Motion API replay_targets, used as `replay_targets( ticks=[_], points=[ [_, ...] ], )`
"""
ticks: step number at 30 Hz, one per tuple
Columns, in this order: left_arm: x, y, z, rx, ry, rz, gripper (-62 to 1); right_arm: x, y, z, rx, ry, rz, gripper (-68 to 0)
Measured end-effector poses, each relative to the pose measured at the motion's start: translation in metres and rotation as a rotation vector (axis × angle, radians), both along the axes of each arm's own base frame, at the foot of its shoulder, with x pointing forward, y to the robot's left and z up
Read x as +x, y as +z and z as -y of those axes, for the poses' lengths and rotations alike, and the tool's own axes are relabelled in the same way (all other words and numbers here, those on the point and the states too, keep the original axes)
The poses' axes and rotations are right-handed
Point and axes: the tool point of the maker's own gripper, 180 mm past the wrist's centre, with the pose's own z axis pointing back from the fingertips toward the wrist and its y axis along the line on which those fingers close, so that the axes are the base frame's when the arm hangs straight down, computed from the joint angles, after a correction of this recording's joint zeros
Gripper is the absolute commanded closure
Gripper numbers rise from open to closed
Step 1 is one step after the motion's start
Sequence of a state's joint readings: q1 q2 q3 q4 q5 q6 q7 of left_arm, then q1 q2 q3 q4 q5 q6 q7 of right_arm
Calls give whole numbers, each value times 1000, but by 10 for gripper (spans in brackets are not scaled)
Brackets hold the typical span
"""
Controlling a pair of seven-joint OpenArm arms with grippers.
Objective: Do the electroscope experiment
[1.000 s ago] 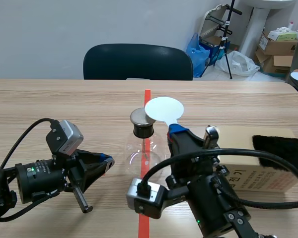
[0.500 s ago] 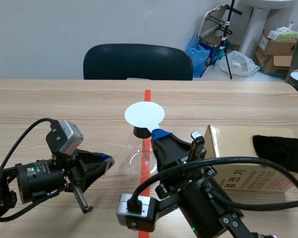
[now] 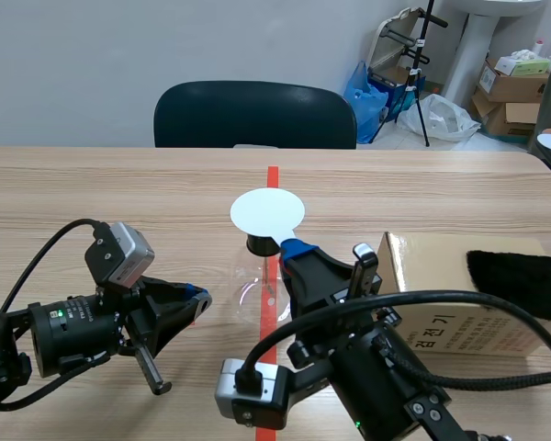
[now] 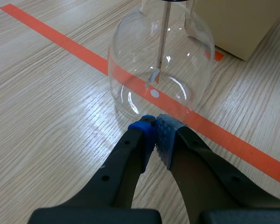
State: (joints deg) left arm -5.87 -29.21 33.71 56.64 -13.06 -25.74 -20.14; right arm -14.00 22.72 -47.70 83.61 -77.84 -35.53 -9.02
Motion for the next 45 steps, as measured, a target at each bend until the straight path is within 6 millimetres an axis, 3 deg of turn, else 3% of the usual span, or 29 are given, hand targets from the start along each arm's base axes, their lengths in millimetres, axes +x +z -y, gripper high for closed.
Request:
replay_targets(
  ticks=[20, 31, 45],
  points=[
    [0, 0, 0, 0, 0, 0, -32, 1, 0, 1, 0, -10, 0, -9],
    [0, 0, 0, 0, 0, 0, -32, 15, 0, 27, 12, -173, -5, -9],
    [0, 0, 0, -1, 0, 0, -32, 28, 0, 77, 30, -460, -12, -9]
  ],
)
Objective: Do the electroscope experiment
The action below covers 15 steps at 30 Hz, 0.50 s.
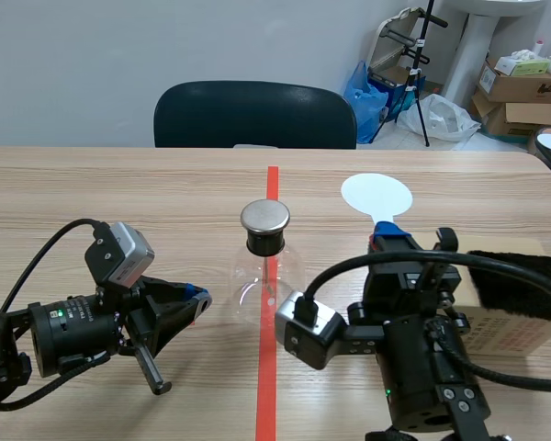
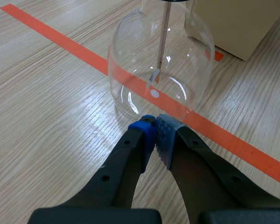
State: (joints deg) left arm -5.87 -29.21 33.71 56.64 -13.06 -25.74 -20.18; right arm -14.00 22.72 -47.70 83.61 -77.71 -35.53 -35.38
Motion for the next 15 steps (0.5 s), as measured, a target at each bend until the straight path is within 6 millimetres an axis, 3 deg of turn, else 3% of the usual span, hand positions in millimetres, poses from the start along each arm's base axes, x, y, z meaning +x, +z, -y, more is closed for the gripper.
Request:
replay_targets(
  ticks=[5, 15],
  points=[
    [0, 0, 0, 0, 0, 0, -32, 1, -1, 12, 7, -68, -4, -9],
    [0, 0, 0, 0, 0, 0, -32, 1, -1, 13, 7, -71, -4, -9]
  ],
)
